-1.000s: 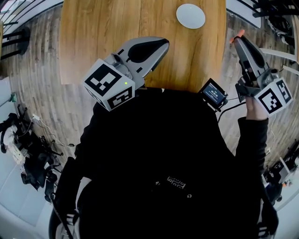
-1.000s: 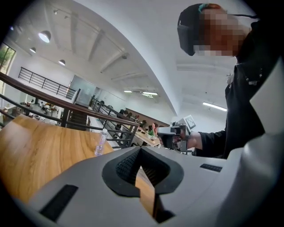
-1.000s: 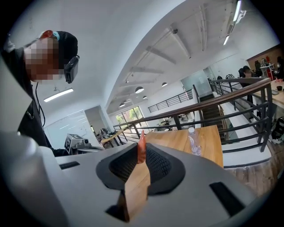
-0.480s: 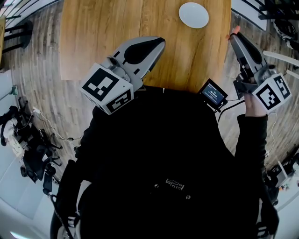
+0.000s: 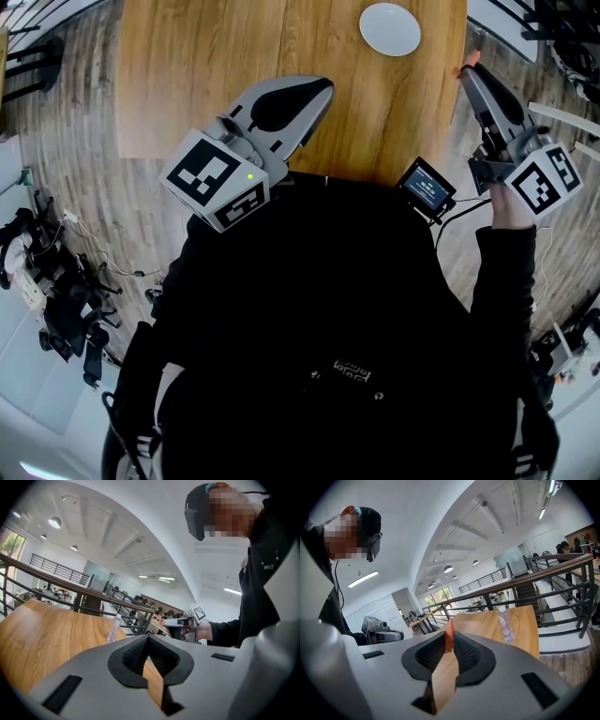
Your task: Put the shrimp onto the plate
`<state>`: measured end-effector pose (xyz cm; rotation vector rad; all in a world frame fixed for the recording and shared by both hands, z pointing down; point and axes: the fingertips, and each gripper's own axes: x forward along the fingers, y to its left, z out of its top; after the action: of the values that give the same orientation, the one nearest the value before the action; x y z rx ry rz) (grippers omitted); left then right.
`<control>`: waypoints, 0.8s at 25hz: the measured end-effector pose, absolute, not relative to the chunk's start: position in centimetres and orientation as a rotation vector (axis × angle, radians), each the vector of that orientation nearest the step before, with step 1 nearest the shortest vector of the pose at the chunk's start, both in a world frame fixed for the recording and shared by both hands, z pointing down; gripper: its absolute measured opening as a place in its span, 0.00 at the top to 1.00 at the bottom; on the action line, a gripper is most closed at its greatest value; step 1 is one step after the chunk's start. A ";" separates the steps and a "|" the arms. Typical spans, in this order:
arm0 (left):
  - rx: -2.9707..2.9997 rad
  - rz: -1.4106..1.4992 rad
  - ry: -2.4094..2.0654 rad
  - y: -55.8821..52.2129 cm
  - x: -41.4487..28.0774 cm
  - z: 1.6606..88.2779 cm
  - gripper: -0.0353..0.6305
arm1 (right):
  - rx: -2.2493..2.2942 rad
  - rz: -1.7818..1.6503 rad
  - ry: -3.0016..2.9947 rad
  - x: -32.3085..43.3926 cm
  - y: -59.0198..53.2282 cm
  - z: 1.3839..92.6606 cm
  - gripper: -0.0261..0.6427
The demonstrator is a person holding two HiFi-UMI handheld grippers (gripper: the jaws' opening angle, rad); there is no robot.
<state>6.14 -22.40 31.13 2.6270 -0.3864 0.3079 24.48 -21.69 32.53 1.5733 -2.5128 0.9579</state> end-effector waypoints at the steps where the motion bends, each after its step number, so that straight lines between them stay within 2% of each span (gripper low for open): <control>1: 2.624 0.308 -0.388 -22.5 6.2 31.3 0.94 | 1.571 0.961 -2.510 24.6 -21.9 32.8 0.86; 20: 2.522 0.315 -0.490 -22.0 4.0 33.0 0.94 | 1.418 0.997 -2.457 24.3 -26.5 37.8 0.86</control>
<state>4.01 -22.03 32.99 2.5221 -0.4903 0.3152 24.26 -26.46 37.80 1.4177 -2.4573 0.9969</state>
